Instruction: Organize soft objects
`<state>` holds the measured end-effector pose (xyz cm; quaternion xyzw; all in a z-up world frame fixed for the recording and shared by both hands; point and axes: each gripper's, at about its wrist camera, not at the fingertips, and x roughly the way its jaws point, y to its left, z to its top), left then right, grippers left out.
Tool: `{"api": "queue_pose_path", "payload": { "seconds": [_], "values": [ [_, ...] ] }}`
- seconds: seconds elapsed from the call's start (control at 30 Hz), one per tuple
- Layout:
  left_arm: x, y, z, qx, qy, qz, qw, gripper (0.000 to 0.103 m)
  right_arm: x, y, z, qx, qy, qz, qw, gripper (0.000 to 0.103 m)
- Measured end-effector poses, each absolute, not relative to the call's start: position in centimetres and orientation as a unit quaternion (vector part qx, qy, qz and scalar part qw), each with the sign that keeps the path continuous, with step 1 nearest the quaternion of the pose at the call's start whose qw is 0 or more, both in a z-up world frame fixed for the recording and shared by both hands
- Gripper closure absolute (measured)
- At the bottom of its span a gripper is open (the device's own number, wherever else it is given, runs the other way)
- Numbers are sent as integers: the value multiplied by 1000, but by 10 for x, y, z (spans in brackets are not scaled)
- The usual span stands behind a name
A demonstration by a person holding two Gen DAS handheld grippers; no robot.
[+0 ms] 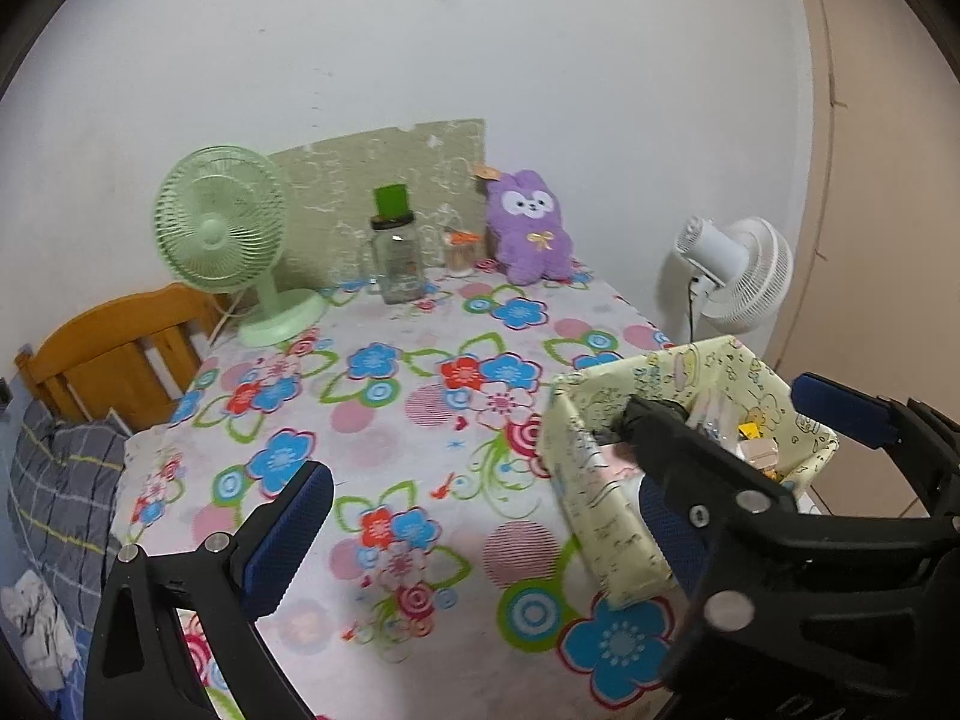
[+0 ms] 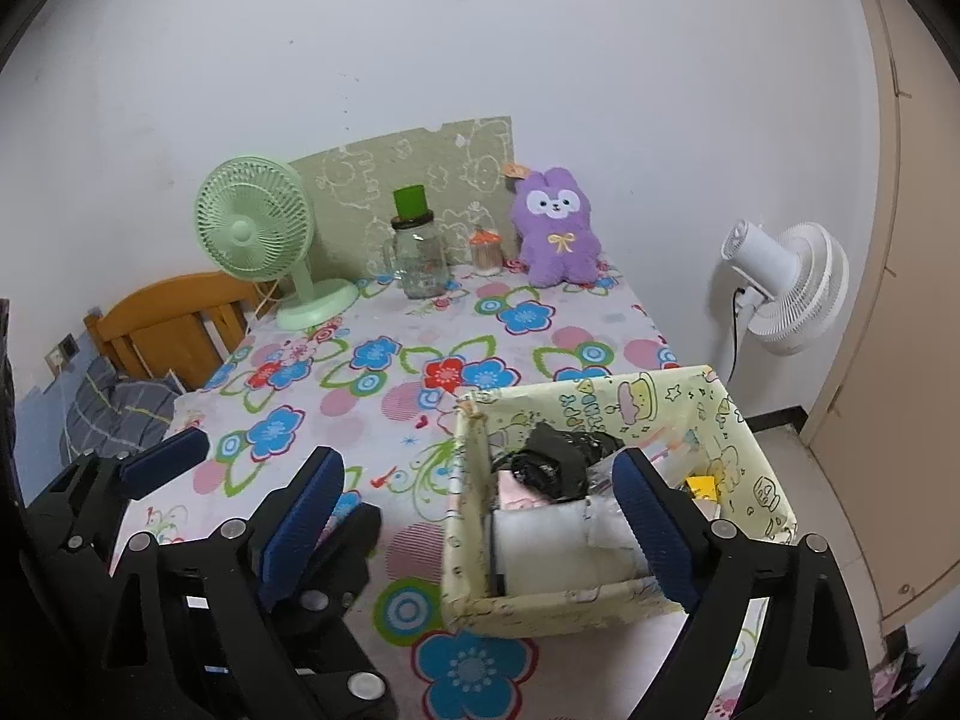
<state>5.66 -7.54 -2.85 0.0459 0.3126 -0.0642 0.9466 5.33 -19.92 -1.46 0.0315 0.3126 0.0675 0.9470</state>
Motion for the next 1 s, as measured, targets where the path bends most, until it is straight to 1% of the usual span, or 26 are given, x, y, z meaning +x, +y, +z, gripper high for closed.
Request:
{"api": "queue_pose_path", "payload": {
  "seconds": [0.3, 0.63, 1.0],
  "values": [
    [35, -39, -16, 27, 292, -24, 956, 0, 35, -184, -1, 40, 286, 74, 954, 4],
    [18, -3, -7, 2, 272, 6, 962, 0, 22, -172, 11, 35, 269, 69, 960, 4],
    [7, 17, 5, -17, 247, 22, 969, 0, 10, -171, 23, 37, 249, 52, 966, 4]
  ]
}}
